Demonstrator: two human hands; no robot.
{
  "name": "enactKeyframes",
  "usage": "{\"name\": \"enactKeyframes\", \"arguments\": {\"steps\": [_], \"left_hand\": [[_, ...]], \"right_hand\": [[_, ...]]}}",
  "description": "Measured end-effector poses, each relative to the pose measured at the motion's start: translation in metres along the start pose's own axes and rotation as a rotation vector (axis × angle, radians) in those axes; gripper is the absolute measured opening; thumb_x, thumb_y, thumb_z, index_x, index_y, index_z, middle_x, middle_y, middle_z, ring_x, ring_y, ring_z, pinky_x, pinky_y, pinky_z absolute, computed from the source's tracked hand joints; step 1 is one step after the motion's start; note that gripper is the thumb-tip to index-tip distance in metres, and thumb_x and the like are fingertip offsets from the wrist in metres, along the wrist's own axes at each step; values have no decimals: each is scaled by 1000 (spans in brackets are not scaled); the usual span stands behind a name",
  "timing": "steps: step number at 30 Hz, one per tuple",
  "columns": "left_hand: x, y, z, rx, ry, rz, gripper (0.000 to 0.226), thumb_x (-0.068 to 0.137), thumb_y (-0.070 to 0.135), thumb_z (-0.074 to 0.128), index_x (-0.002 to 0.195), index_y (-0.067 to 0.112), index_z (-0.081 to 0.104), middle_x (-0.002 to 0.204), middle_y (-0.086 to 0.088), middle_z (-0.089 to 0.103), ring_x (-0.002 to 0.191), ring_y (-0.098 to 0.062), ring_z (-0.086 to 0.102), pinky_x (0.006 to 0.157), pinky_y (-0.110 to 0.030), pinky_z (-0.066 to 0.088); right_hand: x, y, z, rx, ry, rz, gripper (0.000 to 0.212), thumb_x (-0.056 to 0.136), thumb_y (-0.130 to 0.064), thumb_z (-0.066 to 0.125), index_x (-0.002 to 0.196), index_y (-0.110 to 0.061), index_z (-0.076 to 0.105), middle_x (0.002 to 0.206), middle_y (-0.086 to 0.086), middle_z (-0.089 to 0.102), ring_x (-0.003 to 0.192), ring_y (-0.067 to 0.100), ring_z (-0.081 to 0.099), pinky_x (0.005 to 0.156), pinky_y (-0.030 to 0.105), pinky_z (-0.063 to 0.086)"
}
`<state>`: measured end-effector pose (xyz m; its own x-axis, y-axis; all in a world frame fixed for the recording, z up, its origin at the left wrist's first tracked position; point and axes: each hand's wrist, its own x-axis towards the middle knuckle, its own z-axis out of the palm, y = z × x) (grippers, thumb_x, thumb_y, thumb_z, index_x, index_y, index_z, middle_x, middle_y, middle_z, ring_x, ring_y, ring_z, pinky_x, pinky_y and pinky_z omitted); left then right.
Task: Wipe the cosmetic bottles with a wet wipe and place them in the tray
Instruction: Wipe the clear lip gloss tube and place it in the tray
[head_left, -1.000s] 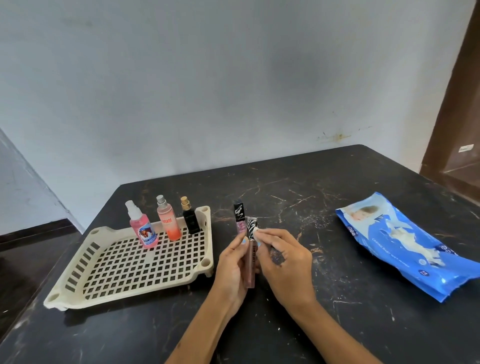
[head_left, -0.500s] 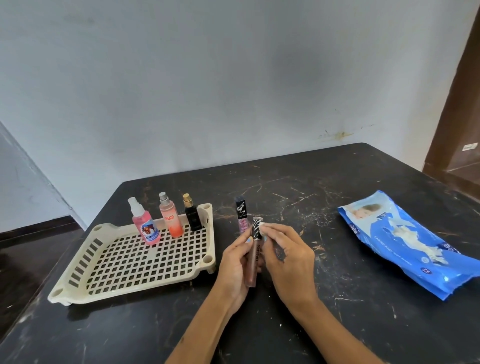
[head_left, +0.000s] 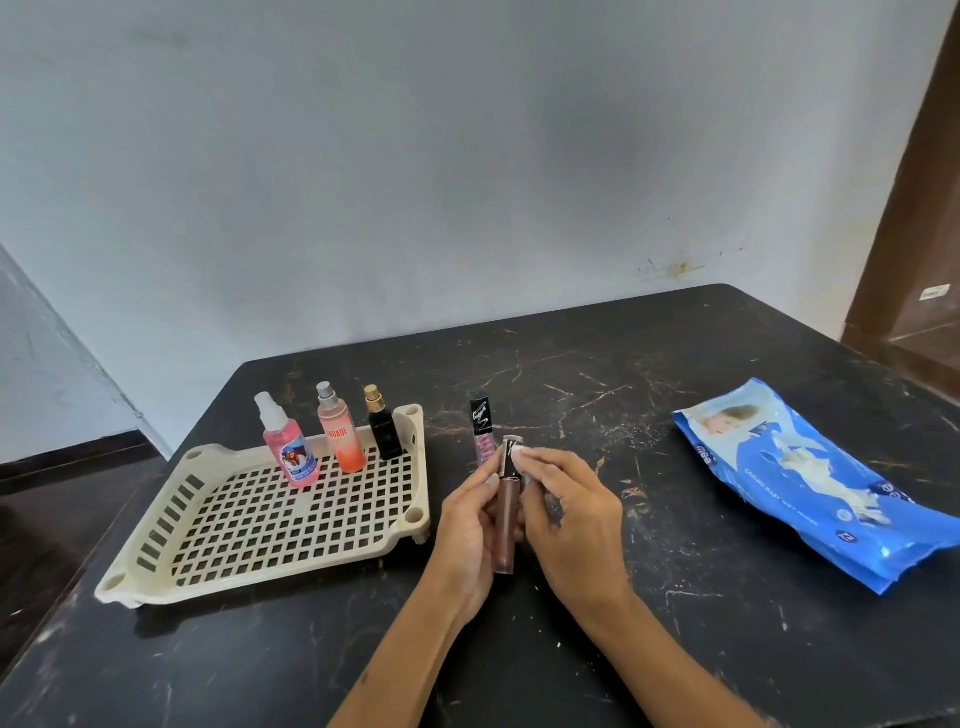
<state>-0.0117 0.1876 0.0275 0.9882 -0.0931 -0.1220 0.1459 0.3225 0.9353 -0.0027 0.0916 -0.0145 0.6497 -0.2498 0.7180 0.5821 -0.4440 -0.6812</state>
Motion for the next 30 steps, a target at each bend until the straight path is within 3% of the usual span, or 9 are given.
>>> {"name": "enactKeyframes", "arguments": {"steps": [4,8,11,13,16,20,26,30], "left_hand": [[2,-1,-2,-5,15,-29,38,97,3,34,118,18,61,82,-7,71,67,-14,64,55,-22,50],[-1,2,1,5,-32,-30,38,97,0,33,109,20,63,88,-4,75,75,-12,69,67,-26,54],[-1,3,0,-23,-16,-37,37,97,-1,33,111,18,61,84,-6,75,66,-11,70,51,-18,52],[-1,3,0,-20,-7,-39,37,97,-2,33,111,19,60,78,-6,74,59,-10,68,48,-18,51],[1,1,0,9,-29,-34,37,96,-1,35,113,20,62,89,-8,74,74,-14,69,66,-25,54],[1,-1,1,51,-45,-26,39,96,1,38,113,23,64,101,-11,73,80,-16,68,69,-28,53],[1,0,0,-18,-23,-23,38,94,-4,38,113,16,64,109,-17,69,84,-17,70,70,-24,57],[0,0,1,31,-48,-17,38,95,-1,39,107,22,67,93,-12,72,79,-19,66,70,-29,51]], "right_hand": [[-2,-1,-2,9,8,0,26,81,-15,54,93,-7,75,95,-2,69,88,6,65,78,12,52],[-1,2,1,4,14,33,28,86,-12,54,105,-4,72,106,2,67,98,6,62,85,15,51],[-2,-2,0,-9,-2,-3,30,83,-18,50,96,-5,75,97,0,69,91,9,65,81,16,52],[-3,-3,-2,-11,-4,0,30,82,-20,51,92,-6,75,93,-1,69,87,8,65,79,14,52],[-1,0,-1,-23,16,33,27,85,-15,54,101,-5,73,102,1,67,93,10,64,84,15,50],[1,2,0,-80,20,33,34,86,-1,50,117,-2,66,116,6,63,107,8,58,95,13,44],[1,-2,-3,-79,17,-53,28,84,-12,51,97,-3,74,99,2,67,93,9,62,84,15,50],[0,2,-2,-87,33,-18,28,84,-1,56,108,-3,71,108,4,65,101,8,59,89,15,48]]}}
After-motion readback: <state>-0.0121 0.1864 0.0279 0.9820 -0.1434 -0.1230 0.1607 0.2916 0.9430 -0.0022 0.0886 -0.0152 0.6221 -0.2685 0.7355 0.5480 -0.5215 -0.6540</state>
